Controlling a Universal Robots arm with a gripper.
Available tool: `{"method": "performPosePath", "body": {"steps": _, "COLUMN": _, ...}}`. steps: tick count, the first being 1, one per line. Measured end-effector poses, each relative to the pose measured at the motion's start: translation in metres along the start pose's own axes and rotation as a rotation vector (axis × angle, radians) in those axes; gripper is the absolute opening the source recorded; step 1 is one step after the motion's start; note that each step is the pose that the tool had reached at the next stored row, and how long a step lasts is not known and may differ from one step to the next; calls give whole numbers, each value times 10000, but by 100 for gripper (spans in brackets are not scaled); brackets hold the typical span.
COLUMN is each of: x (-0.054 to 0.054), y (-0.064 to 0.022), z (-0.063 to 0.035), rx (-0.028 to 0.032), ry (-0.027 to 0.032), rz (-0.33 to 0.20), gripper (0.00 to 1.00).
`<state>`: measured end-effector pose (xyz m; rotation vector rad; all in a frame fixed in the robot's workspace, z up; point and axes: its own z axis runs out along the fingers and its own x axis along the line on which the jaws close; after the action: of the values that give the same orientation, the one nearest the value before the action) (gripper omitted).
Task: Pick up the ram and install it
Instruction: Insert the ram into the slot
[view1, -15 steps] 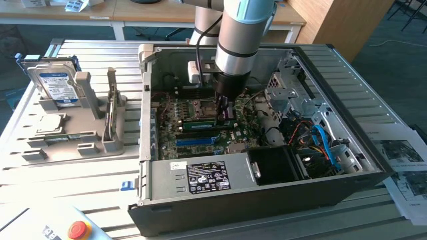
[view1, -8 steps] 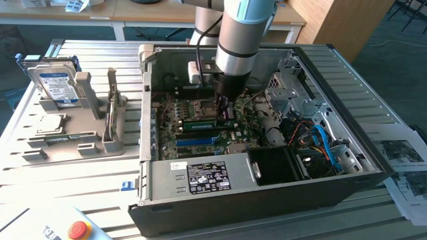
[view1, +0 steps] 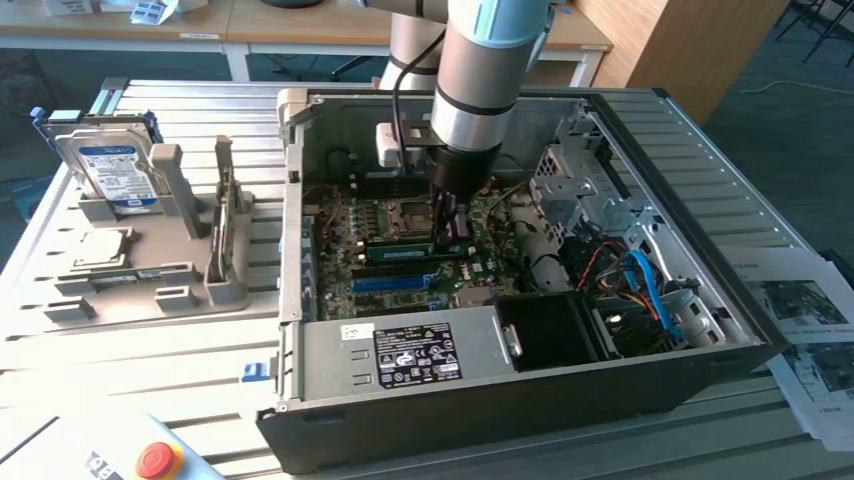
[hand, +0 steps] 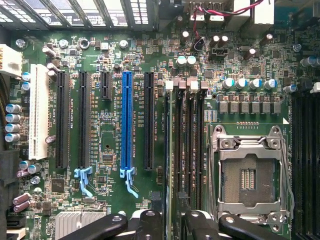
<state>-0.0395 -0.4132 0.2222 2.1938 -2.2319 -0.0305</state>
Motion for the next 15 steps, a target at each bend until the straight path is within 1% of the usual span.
{"method": "performPosePath", "body": {"steps": 6, "x": 0, "y": 0, "z": -1, "rx": 1, "ry": -3, "rz": 0, "gripper": 25}}
{"method": "performPosePath", "body": {"steps": 15, "x": 0, "y": 1, "z": -59, "rx": 0, "ry": 0, "rz": 0, "gripper": 25}}
